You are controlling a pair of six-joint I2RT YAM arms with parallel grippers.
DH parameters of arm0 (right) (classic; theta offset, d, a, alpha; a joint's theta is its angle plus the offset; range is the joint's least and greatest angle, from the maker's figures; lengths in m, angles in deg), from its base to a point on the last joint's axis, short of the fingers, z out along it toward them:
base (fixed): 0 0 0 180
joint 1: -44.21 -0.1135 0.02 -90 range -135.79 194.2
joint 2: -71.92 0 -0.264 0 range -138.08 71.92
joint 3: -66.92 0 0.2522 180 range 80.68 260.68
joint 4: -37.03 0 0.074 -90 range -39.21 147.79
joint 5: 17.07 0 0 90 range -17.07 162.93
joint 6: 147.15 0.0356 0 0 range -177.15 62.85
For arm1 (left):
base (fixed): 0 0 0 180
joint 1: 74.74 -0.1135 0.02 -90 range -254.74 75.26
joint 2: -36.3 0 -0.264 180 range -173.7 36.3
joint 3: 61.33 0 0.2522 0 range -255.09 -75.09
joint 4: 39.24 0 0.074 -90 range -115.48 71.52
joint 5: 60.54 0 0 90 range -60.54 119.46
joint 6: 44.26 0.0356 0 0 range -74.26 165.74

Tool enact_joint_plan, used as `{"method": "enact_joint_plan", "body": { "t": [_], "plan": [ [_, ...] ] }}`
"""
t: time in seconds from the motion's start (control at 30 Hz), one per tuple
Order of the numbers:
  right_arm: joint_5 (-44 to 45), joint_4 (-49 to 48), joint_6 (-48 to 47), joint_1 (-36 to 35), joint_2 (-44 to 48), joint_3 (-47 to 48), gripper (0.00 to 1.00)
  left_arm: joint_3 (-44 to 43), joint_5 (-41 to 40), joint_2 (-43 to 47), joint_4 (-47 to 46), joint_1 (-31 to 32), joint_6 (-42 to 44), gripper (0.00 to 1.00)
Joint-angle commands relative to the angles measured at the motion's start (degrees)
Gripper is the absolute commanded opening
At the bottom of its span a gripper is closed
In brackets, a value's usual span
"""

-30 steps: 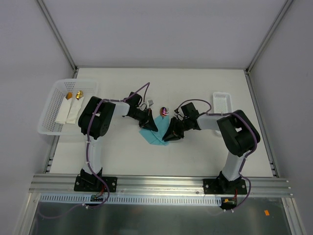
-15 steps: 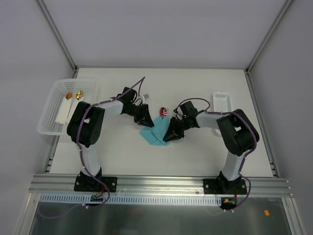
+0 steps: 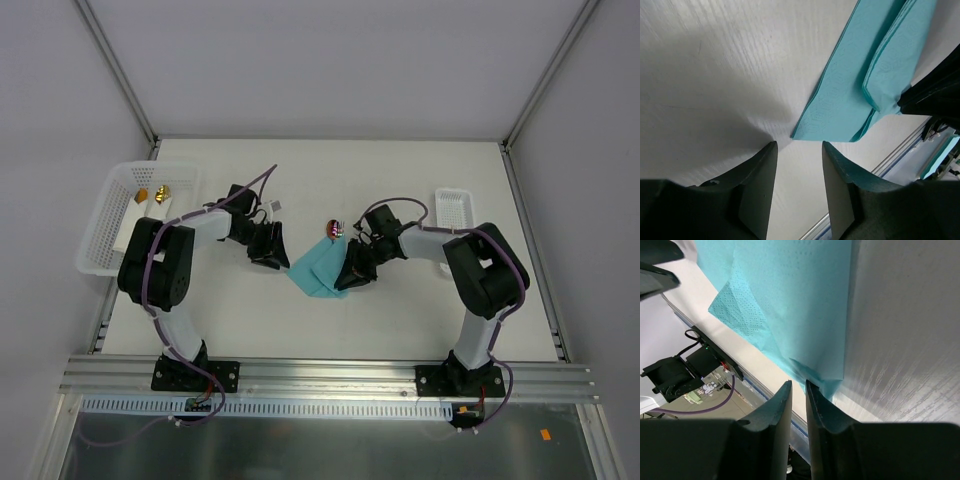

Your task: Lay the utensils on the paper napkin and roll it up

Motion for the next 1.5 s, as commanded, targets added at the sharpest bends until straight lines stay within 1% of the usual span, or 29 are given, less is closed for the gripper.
{"method": "enact_joint_plan", "body": {
  "t": [0.0, 0.3, 0.47, 0.6, 0.77, 0.87, 0.97, 1.0, 1.13, 1.3, 1.33, 1.47],
  "plan": [
    [9.45, 6.86, -3.37, -0.46, -1.27, -0.23, 0.21, 1.06, -0.37, -1.23, 2.38, 0.18, 3.05, 0.41],
    [12.71, 9.85, -4.25, -1.34, -1.98, 1.27, 0.17, 0.19, -0.72, -6.50, 2.47, 2.37, 1.29, 0.43],
    [13.76, 10.20, -4.43, -1.51, -2.59, 1.27, 0.16, -2.54, -0.63, -9.05, 2.38, 4.39, -0.82, 0.42],
    [14.73, 10.90, -4.87, -1.78, -2.59, 1.53, 0.15, -4.91, 0.95, -10.37, 2.29, 6.15, -2.05, 0.40],
    [16.40, 12.05, -5.66, -1.95, -2.85, 2.06, 0.15, -5.44, 7.27, -9.15, -0.16, 6.59, -4.24, 0.27],
    [17.01, 12.40, -6.01, -2.22, -3.03, 2.41, 0.15, -5.62, 9.91, -7.48, -1.13, 7.47, -5.39, 0.27],
    [17.63, 12.66, -6.27, -2.39, -3.21, 2.68, 0.15, -5.53, 13.77, -6.25, -2.88, 8.44, -7.23, 0.18],
    [17.72, 12.75, -6.36, -2.39, -3.29, 2.68, 0.15, -5.35, 14.83, -5.55, -3.68, 8.70, -7.84, 0.14],
    [18.07, 12.93, -6.54, -2.66, -3.73, 3.03, 0.15, -4.04, 20.19, -3.96, -8.94, 9.58, -12.49, 0.06],
    [18.16, 13.28, -6.71, -2.75, -4.26, 3.47, 0.14, -3.33, 24.50, -3.26, -15.19, 10.72, -17.33, 0.03],
    [18.16, 13.37, -6.80, -2.75, -4.44, 3.55, 0.14, -2.81, 25.21, -3.26, -18.42, 10.90, -19.87, 0.02],
    [18.16, 13.28, -6.89, -2.83, -4.70, 3.64, 0.14, -1.84, 26.53, -3.96, -26.52, 12.21, -25.33, 0.01]
  ]
}}
